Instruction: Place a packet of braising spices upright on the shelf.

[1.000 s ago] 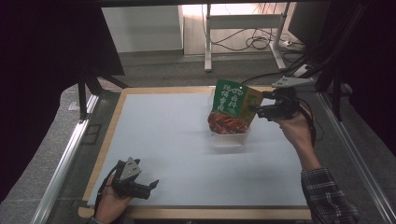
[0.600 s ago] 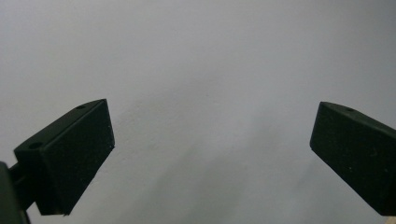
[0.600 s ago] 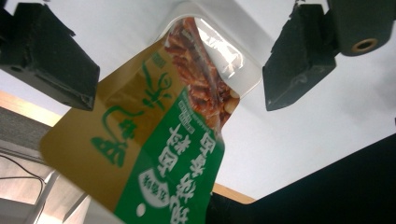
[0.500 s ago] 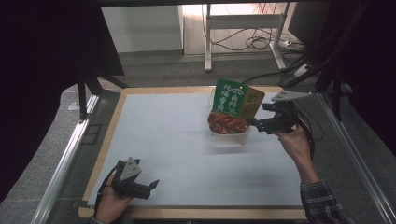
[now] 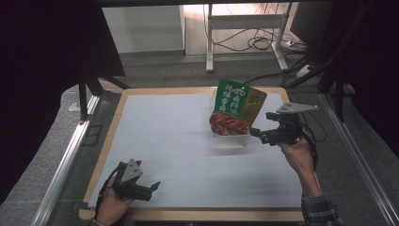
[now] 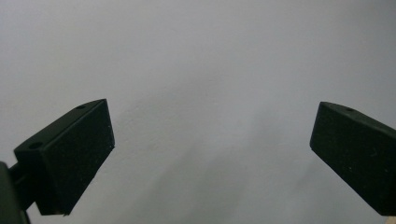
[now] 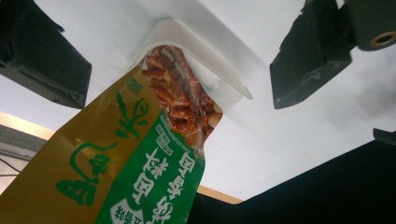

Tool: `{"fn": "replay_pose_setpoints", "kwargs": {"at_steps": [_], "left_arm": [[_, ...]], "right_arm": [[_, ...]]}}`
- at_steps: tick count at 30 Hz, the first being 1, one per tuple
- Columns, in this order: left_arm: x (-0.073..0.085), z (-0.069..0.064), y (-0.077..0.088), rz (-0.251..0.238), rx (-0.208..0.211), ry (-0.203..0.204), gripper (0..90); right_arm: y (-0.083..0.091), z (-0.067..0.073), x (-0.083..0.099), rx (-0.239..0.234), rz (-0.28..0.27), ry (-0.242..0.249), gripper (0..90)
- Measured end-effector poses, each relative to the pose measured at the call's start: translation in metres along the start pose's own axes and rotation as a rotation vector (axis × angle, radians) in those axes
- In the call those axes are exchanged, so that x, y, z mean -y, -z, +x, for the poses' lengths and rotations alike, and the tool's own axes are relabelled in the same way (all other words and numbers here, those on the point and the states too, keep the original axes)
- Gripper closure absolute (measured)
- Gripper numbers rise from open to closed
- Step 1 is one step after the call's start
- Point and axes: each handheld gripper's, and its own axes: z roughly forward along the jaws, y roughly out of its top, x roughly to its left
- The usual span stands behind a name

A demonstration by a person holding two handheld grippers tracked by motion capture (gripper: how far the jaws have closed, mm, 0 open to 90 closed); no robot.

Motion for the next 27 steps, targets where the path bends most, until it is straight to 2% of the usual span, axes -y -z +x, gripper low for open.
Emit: {"fn": "replay_pose_setpoints", "kwargs": {"at_steps": [11, 27], "left_arm": [[0.000, 0.000, 0.001, 0.001, 0.001, -0.004, 0.0], [0.000, 0.000, 0.001, -0.007, 0.000, 0.005, 0.0]], "right_arm": [[0.007, 0.007, 0.011, 0.025, 0.018, 0.024, 0.0], [0.010, 0.019, 0.029, 0.009, 0.028, 0.042, 0.0]]}}
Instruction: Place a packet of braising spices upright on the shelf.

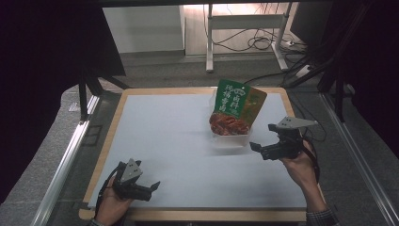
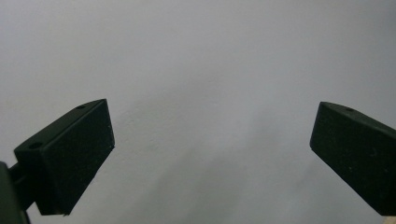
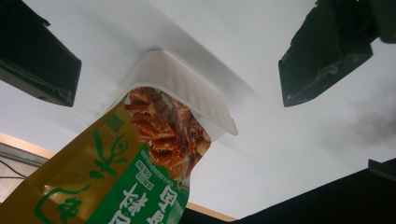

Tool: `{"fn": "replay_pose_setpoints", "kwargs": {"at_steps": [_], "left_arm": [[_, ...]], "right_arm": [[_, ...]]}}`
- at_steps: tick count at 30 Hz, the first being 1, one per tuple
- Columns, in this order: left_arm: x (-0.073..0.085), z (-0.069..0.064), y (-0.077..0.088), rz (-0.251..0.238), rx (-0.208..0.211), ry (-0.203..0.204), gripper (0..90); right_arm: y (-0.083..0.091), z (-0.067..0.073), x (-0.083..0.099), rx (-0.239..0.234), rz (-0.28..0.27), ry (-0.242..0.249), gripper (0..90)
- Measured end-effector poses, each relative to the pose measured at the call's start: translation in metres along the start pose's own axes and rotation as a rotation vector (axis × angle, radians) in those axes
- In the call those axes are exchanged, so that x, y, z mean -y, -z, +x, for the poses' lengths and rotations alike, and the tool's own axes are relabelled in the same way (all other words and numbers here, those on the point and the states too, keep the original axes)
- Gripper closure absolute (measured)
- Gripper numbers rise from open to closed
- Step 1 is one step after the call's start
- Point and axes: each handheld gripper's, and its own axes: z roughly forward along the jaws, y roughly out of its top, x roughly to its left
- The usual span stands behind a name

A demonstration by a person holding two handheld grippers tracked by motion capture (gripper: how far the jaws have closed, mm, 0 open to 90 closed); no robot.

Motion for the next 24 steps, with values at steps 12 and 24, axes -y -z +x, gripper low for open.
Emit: {"fn": "replay_pose_setpoints", "kwargs": {"at_steps": [12, 24], "left_arm": [[0.000, 0.000, 0.000, 0.001, 0.000, -0.001, 0.0], [0.000, 0.000, 0.000, 0.003, -0.001, -0.004, 0.0]], "right_arm": [[-0.002, 0.014, 0.010, -0.017, 0.001, 0.013, 0.0], [0.000, 0.023, 0.034, -0.054, 0.011, -0.007, 0.0]]}}
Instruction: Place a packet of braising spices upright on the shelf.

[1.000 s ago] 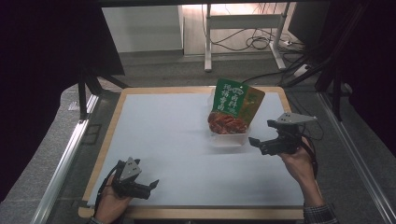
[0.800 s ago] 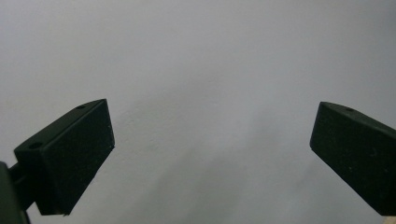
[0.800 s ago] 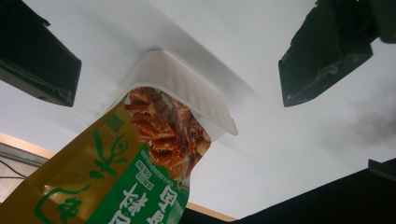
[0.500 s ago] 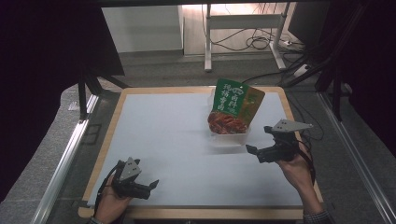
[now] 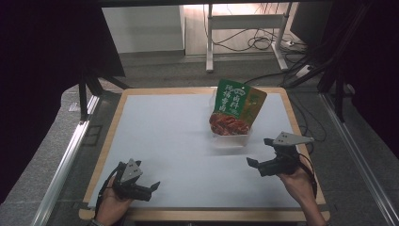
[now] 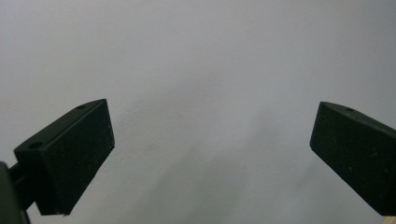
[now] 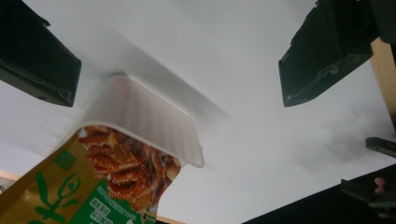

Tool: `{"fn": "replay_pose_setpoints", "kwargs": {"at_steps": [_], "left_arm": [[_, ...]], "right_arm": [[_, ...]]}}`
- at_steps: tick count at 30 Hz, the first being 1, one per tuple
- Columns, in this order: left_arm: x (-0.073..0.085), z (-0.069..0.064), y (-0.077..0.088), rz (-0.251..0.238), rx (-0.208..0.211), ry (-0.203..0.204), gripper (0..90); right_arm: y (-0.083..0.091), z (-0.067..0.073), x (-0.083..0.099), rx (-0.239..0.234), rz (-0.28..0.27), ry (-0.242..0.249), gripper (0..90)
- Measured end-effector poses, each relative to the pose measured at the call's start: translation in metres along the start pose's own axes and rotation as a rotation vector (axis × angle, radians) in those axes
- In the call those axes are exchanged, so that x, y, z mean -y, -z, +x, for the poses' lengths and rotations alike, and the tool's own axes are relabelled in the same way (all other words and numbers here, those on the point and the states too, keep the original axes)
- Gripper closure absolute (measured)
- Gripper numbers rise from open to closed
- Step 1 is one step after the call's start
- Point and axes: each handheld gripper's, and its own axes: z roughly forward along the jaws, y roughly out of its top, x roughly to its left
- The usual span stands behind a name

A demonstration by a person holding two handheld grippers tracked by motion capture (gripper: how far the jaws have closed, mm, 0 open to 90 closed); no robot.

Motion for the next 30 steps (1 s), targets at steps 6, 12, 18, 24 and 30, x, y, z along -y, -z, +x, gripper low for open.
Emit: {"fn": "replay_pose_setpoints", "kwargs": {"at_steps": [6, 12, 18, 24, 30], "left_arm": [[0.000, 0.000, 0.000, 0.001, 0.001, -0.001, 0.0], [0.000, 0.000, 0.000, 0.002, 0.002, 0.000, 0.0], [0.000, 0.000, -0.001, 0.003, 0.003, 0.000, 0.0], [0.000, -0.001, -0.001, 0.004, 0.002, -0.002, 0.0], [0.000, -0.001, -0.001, 0.005, -0.001, -0.006, 0.0]], "right_arm": [[0.002, 0.003, 0.007, 0.009, 0.003, 0.008, 0.0], [0.004, 0.007, 0.016, 0.016, 0.015, 0.016, 0.0], [0.004, 0.012, 0.026, 0.023, 0.028, 0.026, 0.0], [0.004, 0.014, 0.032, 0.016, 0.040, 0.031, 0.0], [0.002, 0.018, 0.040, 0.016, 0.056, 0.037, 0.0]]}}
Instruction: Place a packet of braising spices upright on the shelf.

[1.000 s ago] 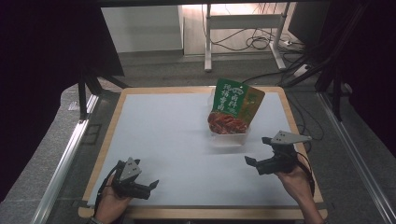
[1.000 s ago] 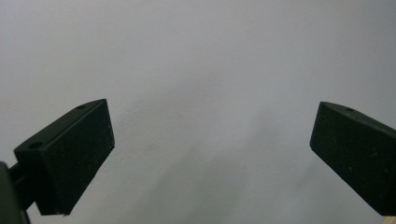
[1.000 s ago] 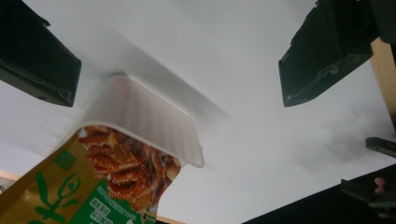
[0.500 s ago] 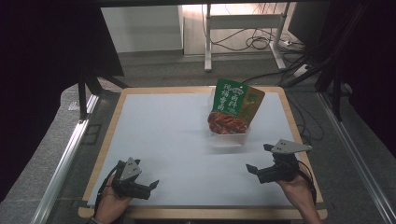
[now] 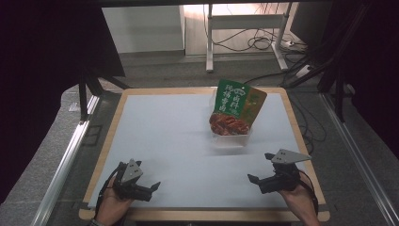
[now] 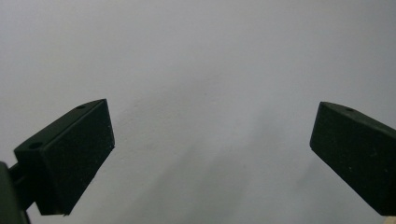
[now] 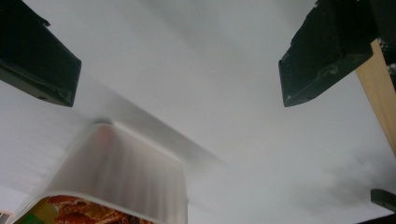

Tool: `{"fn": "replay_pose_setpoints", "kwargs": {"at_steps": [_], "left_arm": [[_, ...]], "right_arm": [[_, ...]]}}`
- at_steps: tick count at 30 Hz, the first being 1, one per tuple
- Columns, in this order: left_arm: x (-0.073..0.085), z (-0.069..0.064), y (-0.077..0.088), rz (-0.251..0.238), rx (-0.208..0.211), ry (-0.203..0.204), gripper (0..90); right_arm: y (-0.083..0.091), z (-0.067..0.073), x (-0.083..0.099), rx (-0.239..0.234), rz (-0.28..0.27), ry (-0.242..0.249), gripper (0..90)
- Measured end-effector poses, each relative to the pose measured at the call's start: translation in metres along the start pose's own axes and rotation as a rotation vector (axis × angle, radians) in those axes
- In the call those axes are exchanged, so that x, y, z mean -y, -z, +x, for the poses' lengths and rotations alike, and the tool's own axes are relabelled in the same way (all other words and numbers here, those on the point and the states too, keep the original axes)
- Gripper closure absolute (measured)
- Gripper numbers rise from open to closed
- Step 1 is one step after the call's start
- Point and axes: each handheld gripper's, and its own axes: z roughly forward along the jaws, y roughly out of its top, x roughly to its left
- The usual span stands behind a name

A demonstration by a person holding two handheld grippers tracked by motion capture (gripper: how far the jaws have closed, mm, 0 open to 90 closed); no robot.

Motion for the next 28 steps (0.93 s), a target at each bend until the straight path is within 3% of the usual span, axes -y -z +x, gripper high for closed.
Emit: {"fn": "replay_pose_setpoints", "kwargs": {"at_steps": [28], "left_arm": [[0.000, -0.001, -0.002, 0.012, -0.001, -0.009, 0.0]], "right_arm": [[-0.017, 0.001, 0.024, -0.015, 0.103, 0.010, 0.0]]}}
